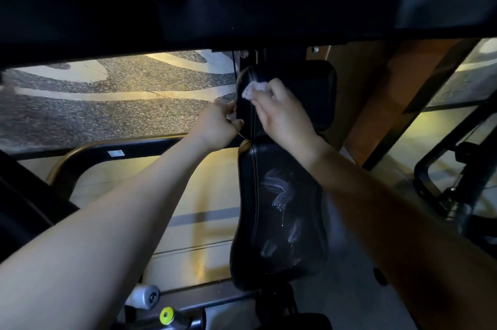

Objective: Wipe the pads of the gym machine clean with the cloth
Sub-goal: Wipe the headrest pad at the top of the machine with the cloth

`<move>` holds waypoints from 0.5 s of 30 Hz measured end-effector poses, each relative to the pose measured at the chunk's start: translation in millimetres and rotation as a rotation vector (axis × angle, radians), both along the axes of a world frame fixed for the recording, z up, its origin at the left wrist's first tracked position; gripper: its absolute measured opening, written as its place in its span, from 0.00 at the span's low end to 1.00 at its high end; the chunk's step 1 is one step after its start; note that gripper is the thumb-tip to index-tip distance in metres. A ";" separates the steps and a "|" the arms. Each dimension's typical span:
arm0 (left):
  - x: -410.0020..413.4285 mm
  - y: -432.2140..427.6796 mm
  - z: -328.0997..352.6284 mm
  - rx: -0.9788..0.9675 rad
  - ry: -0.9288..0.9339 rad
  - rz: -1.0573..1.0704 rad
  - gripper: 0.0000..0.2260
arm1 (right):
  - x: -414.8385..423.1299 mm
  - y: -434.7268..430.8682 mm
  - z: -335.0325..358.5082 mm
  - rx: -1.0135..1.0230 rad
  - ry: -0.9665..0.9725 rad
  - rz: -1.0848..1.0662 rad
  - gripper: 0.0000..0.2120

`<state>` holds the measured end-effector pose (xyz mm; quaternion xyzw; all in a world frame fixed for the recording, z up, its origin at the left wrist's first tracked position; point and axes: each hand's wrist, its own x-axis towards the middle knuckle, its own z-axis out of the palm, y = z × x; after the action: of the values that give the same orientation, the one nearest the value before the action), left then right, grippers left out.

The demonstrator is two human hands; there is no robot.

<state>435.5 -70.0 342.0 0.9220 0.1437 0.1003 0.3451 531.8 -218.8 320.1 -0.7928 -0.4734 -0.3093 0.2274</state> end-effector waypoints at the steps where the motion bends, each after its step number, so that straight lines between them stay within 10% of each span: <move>1: -0.8 3.8 -1.3 -0.015 0.009 0.017 0.18 | 1.9 -0.4 7.4 -0.026 -0.034 0.009 0.10; 15: 8.2 25.6 1.7 -0.381 -0.311 0.117 0.15 | 1.0 12.8 31.2 -0.048 0.062 0.044 0.16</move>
<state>443.7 -44.4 343.7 0.8039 0.1584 0.2320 0.5242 532.8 -206.0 351.3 -0.7968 -0.4906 -0.2679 0.2295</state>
